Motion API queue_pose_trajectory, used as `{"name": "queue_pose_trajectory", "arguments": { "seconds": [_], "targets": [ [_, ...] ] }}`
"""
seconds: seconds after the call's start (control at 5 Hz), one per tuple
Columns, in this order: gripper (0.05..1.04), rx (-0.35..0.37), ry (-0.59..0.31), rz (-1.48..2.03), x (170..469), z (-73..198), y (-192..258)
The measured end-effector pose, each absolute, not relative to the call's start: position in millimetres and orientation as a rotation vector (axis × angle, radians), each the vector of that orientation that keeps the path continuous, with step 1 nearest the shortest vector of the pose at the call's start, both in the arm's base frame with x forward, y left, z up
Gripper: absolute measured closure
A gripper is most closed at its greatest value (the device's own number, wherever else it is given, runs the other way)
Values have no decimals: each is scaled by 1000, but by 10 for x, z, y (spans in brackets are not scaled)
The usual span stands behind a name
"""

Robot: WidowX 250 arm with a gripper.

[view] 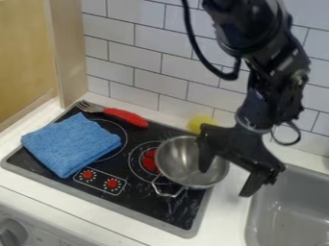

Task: Moved the silver pan to the right stove

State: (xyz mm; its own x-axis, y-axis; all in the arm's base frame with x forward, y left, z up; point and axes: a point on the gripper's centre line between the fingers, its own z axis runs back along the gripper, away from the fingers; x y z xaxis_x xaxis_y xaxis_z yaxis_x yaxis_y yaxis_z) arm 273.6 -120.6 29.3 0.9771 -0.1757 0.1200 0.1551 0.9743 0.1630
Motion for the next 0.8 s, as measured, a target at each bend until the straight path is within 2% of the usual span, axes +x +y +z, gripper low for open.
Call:
{"name": "queue_pose_trajectory", "arguments": {
  "seconds": [0.2, 0.4, 0.8],
  "targets": [
    [84, 120, -181, -160, 2685, 416, -1187],
    [84, 78, -258, -124, 2633, 647, -1122],
    [84, 90, -354, -13, 2469, 902, -890]
  ]
}}
